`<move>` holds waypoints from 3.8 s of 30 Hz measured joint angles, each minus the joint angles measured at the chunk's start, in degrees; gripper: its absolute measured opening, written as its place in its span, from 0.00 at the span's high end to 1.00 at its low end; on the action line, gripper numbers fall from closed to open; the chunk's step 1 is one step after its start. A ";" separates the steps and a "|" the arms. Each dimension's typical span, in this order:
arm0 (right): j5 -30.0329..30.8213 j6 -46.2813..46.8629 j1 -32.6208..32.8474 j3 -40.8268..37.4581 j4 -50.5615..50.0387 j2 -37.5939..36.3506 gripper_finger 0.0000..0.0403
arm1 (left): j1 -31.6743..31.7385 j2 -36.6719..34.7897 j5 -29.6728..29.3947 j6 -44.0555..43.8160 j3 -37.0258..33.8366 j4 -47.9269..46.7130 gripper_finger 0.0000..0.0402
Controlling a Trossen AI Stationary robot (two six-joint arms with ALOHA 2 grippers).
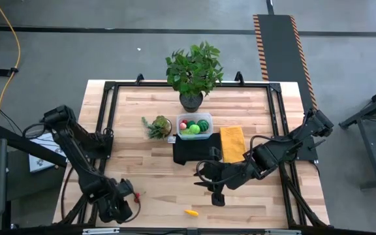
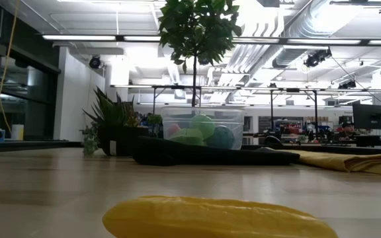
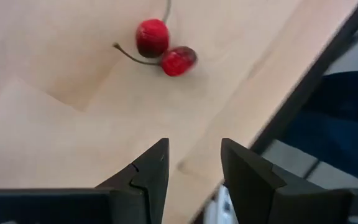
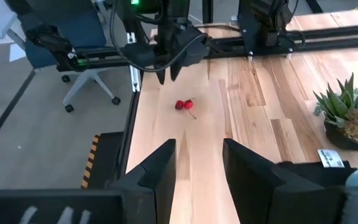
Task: Pick and placing Produce into tupperware
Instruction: Put the top dark red cherry into the transparent bin
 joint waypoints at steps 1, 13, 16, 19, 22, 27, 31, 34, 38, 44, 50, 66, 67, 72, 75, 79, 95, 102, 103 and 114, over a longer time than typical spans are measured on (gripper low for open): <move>-0.02 0.01 -0.02 0.00 -0.38 0.00 0.69 | 0.00 0.48 -0.30 0.62 0.00 -0.25 0.67; 0.21 0.68 0.00 0.00 -2.08 0.00 0.69 | -0.07 5.62 -2.82 4.39 0.00 -0.29 0.67; 0.59 0.66 0.00 0.00 -2.08 0.00 0.69 | -0.04 5.54 -5.71 4.40 0.02 -0.29 0.67; 0.61 0.67 0.00 0.00 -2.09 0.00 0.69 | -0.04 5.54 -9.26 6.11 0.00 0.07 0.67; 0.61 0.68 0.00 0.00 -2.08 0.00 0.69 | -0.04 5.54 -9.97 8.83 0.00 0.08 0.67; 1.04 0.72 0.00 0.00 -2.08 0.00 0.69 | -0.04 5.54 -10.87 15.84 0.00 0.04 0.67; 1.66 1.14 -0.02 0.00 -2.08 0.00 0.69 | -0.04 5.54 -11.06 21.99 0.00 0.04 0.67; 1.66 1.14 -0.02 0.00 -2.08 0.00 0.69 | -0.04 5.54 -11.04 24.66 0.00 0.00 0.67; 2.72 1.15 -0.02 0.00 -2.08 0.00 0.69 | 0.00 5.54 -11.05 25.74 0.00 -0.69 0.67; 3.34 2.03 -0.02 0.00 -2.10 0.00 0.69 | -0.02 5.52 -11.28 15.80 0.00 -6.40 0.67; 3.48 2.43 -0.12 0.00 -2.09 0.00 0.69 | -0.02 5.50 -11.30 6.74 0.00 -7.37 0.67; 4.61 3.08 -0.15 0.00 -2.08 0.00 0.69 | 0.00 5.50 -16.23 18.51 0.00 -1.14 0.67; 4.64 3.08 -0.15 0.00 -2.08 0.00 0.69 | 0.00 5.50 -16.24 19.59 0.00 -1.16 0.67; 4.96 3.54 -0.15 0.00 -2.08 0.00 0.69 | 0.00 5.50 -16.26 25.44 0.00 -1.17 0.67; 5.60 3.54 -0.15 0.00 -2.07 0.00 0.69 | 0.95 5.50 -15.96 28.02 0.00 -1.32 0.67; 6.12 3.54 -0.17 0.00 -2.05 0.00 0.69 | 3.69 5.50 -14.79 30.32 0.00 -1.67 0.67; 6.54 4.15 -0.17 0.00 -2.05 0.00 0.69 | 12.03 5.48 -5.01 30.77 0.00 3.77 0.67; 6.54 4.13 -0.15 0.00 -2.05 0.00 0.69 | 16.45 5.48 0.47 29.39 0.00 1.42 0.67; 6.54 4.15 -0.17 0.00 -2.05 0.00 0.69 | 17.20 5.48 1.61 28.49 0.00 1.08 0.67; 6.51 3.65 -0.17 0.00 -2.05 0.00 0.69 | 24.86 5.48 9.02 21.18 0.00 0.56 0.67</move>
